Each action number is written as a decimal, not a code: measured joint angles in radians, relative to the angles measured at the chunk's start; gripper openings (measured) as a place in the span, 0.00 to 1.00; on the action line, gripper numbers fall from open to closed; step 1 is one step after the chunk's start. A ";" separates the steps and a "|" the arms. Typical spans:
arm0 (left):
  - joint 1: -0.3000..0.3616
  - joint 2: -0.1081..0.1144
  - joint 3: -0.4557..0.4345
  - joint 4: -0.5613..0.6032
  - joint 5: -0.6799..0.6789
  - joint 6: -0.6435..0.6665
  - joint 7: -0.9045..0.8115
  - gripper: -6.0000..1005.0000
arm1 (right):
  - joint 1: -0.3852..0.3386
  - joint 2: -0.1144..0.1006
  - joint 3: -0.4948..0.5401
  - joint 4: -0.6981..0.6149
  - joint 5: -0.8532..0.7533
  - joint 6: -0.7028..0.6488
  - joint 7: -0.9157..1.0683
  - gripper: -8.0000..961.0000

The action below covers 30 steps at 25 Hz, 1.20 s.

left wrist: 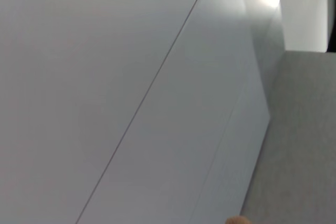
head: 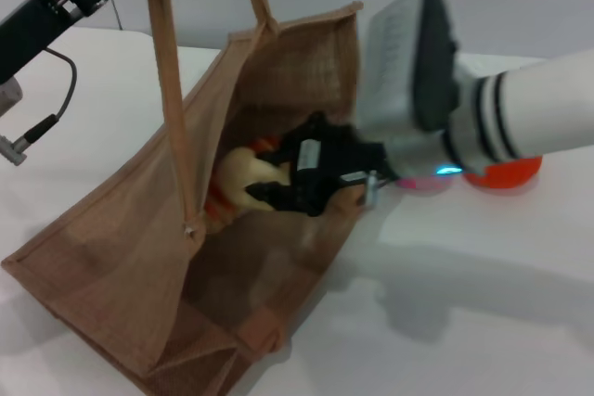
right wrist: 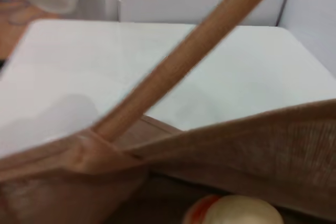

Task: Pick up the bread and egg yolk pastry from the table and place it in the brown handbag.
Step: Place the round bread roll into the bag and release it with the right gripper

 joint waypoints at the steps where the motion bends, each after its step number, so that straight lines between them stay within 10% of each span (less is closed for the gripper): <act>1: 0.000 0.000 0.000 0.000 -0.002 -0.004 -0.001 0.13 | 0.006 0.000 -0.044 0.005 0.003 0.063 0.000 0.39; 14: 0.008 0.003 -0.002 0.002 -0.019 -0.035 -0.018 0.13 | 0.008 0.009 -0.387 0.023 0.006 0.545 0.009 0.38; 30: 0.062 0.009 -0.063 -0.005 -0.047 0.030 -0.010 0.13 | -0.146 -0.006 -0.335 -0.182 0.010 0.502 0.005 0.92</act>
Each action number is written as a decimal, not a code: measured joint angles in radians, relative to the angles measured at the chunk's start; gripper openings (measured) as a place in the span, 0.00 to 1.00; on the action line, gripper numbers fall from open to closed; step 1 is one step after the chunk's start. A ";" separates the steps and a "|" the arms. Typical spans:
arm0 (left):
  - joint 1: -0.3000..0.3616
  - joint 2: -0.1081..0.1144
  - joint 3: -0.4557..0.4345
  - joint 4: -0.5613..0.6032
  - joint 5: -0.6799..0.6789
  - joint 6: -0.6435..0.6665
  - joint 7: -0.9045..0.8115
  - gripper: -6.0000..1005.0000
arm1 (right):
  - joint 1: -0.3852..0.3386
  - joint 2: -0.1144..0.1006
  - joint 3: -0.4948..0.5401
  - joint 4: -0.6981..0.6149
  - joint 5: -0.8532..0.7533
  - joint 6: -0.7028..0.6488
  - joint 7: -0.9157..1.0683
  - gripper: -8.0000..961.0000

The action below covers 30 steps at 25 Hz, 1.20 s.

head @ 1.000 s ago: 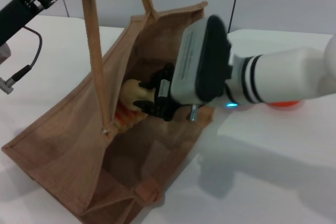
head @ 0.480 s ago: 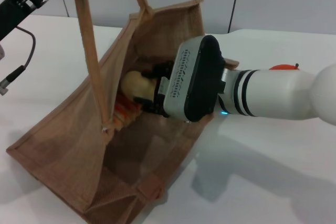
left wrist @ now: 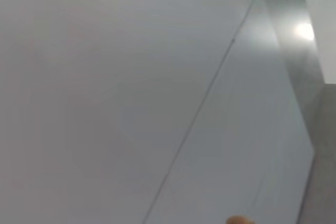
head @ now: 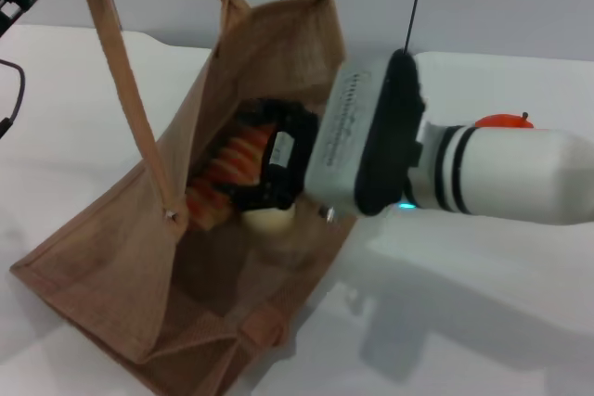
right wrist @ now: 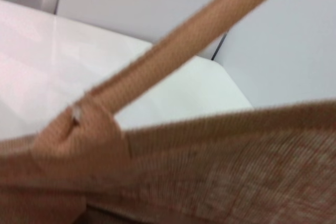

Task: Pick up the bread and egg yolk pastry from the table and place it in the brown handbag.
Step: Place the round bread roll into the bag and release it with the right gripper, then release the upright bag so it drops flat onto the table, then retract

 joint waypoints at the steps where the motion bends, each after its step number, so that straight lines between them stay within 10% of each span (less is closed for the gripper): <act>1: 0.001 0.000 -0.002 0.000 -0.002 0.010 -0.002 0.13 | -0.018 -0.001 0.024 -0.017 -0.002 -0.017 -0.002 0.92; 20: -0.016 -0.016 0.011 -0.026 0.048 0.282 0.095 0.13 | -0.288 0.001 0.642 -0.108 -0.021 -0.403 -0.005 0.93; 30: -0.036 -0.019 0.007 -0.112 0.096 0.331 0.359 0.21 | -0.331 0.002 0.807 -0.020 0.260 -0.466 -0.225 0.93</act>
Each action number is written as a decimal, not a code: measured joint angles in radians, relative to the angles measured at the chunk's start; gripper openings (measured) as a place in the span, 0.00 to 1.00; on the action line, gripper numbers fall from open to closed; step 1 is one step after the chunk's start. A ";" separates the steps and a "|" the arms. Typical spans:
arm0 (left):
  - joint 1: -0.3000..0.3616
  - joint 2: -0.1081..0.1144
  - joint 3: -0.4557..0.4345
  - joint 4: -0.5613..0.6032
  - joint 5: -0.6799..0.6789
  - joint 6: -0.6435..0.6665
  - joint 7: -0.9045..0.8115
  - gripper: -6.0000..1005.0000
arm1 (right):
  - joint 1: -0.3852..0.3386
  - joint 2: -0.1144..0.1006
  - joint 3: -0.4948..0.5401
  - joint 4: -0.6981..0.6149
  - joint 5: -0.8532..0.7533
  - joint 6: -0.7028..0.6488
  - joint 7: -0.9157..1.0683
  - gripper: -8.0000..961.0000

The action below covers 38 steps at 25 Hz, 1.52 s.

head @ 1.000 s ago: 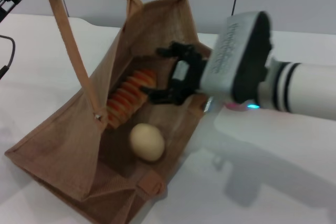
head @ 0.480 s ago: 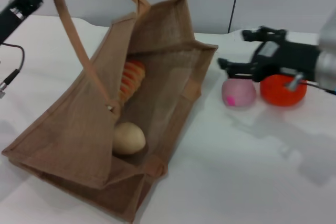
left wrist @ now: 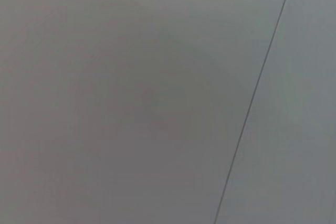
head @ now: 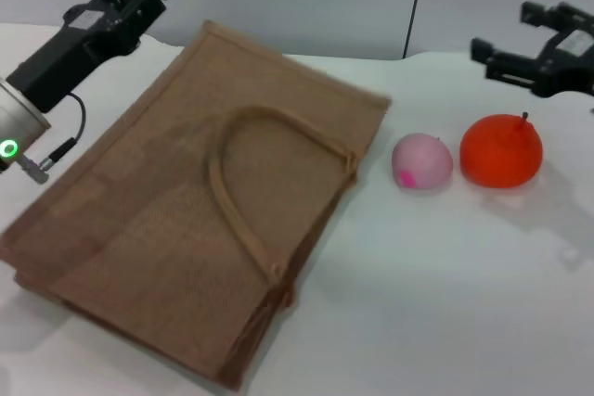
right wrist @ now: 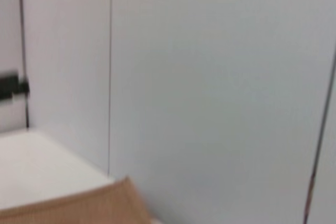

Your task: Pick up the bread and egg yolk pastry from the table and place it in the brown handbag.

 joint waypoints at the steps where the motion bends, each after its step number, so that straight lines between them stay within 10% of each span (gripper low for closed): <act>1: 0.000 -0.001 -0.007 -0.017 -0.005 0.010 0.031 0.25 | 0.000 0.000 0.023 0.029 0.051 -0.023 -0.048 0.93; 14: 0.053 -0.012 -0.176 -0.353 -0.320 0.116 0.700 0.73 | 0.077 0.003 0.209 0.645 0.710 -0.222 -0.848 0.93; 22: 0.082 -0.015 -0.177 -0.428 -0.536 0.147 0.809 0.72 | 0.127 0.003 0.278 1.002 1.101 -0.456 -1.203 0.93; 38: 0.086 -0.015 -0.174 -0.445 -0.543 0.158 0.809 0.72 | 0.144 0.002 0.280 1.043 1.129 -0.467 -1.224 0.92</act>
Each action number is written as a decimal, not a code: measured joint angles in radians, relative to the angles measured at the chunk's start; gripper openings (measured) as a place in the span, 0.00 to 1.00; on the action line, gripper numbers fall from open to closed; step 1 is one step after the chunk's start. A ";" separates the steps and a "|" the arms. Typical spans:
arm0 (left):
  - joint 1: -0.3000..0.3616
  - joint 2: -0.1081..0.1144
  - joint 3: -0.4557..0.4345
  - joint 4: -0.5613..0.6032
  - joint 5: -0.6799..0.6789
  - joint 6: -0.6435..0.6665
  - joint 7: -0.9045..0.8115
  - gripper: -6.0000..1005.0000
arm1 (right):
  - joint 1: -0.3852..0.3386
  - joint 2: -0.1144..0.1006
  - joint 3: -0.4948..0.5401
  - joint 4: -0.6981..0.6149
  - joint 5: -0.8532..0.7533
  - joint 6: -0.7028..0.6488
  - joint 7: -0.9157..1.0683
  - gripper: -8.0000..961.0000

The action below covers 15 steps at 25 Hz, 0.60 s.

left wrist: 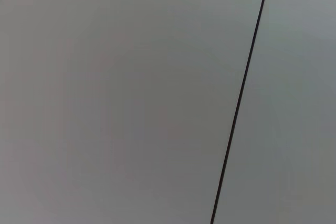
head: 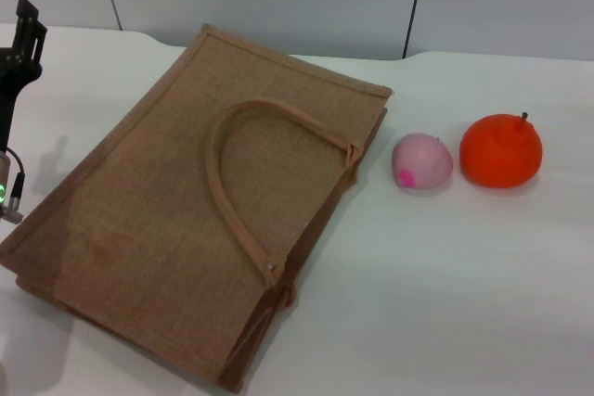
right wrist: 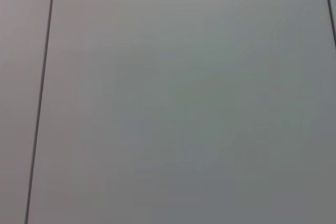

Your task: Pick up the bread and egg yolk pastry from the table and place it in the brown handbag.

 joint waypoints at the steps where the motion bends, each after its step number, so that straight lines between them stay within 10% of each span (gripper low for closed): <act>1: 0.000 0.000 0.001 -0.001 0.000 0.000 0.001 0.72 | 0.002 0.000 0.000 0.002 0.000 0.001 0.000 0.92; 15: -0.002 0.000 0.003 -0.011 0.008 -0.008 0.005 0.71 | 0.012 -0.001 0.001 0.011 0.002 0.010 0.000 0.92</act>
